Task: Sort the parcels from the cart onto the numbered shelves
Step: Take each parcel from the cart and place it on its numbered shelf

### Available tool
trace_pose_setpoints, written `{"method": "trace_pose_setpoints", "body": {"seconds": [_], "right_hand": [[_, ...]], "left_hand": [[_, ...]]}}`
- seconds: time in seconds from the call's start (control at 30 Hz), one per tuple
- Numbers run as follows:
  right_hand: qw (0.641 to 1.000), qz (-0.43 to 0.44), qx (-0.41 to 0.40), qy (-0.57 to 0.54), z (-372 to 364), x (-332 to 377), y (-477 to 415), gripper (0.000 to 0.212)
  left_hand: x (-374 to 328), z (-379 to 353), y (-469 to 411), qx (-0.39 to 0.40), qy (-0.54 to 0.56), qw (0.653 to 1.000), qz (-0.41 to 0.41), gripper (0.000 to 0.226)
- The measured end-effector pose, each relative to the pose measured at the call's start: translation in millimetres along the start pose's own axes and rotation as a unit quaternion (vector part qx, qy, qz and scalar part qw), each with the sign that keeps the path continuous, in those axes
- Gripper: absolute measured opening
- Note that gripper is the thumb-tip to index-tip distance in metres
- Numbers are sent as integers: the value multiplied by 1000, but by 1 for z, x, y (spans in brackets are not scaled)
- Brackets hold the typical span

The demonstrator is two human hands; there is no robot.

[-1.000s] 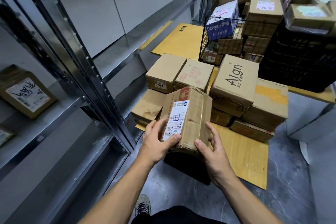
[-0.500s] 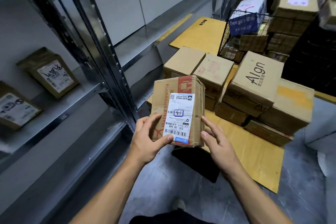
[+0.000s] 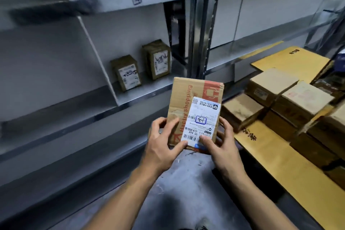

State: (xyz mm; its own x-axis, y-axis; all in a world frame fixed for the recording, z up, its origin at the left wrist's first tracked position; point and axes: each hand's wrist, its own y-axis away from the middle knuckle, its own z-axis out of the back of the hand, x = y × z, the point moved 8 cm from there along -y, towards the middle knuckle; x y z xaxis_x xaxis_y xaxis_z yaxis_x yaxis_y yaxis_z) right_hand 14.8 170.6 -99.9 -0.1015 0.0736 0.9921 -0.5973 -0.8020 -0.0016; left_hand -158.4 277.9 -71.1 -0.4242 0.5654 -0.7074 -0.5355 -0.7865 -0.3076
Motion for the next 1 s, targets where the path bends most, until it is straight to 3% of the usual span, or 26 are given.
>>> {"method": "trace_pose_setpoints", "body": {"seconds": [0.27, 0.37, 0.67, 0.87, 1.0], "right_hand": [[997, 49, 62, -27, -144, 61, 41, 80], [992, 74, 86, -51, -190, 87, 59, 70], [970, 125, 155, -138, -279, 166, 82, 64], [956, 198, 162, -145, -328, 246, 54, 67], [939, 270, 163, -138, -373, 314, 28, 65]], "left_hand": [[33, 153, 73, -129, -55, 990, 3, 66], [40, 204, 96, -168, -86, 982, 11, 65], [33, 328, 120, -212, -142, 967, 3, 60], [30, 424, 119, -331, -233, 914, -1, 49], [36, 488, 101, -345, -319, 883, 6, 50]]}}
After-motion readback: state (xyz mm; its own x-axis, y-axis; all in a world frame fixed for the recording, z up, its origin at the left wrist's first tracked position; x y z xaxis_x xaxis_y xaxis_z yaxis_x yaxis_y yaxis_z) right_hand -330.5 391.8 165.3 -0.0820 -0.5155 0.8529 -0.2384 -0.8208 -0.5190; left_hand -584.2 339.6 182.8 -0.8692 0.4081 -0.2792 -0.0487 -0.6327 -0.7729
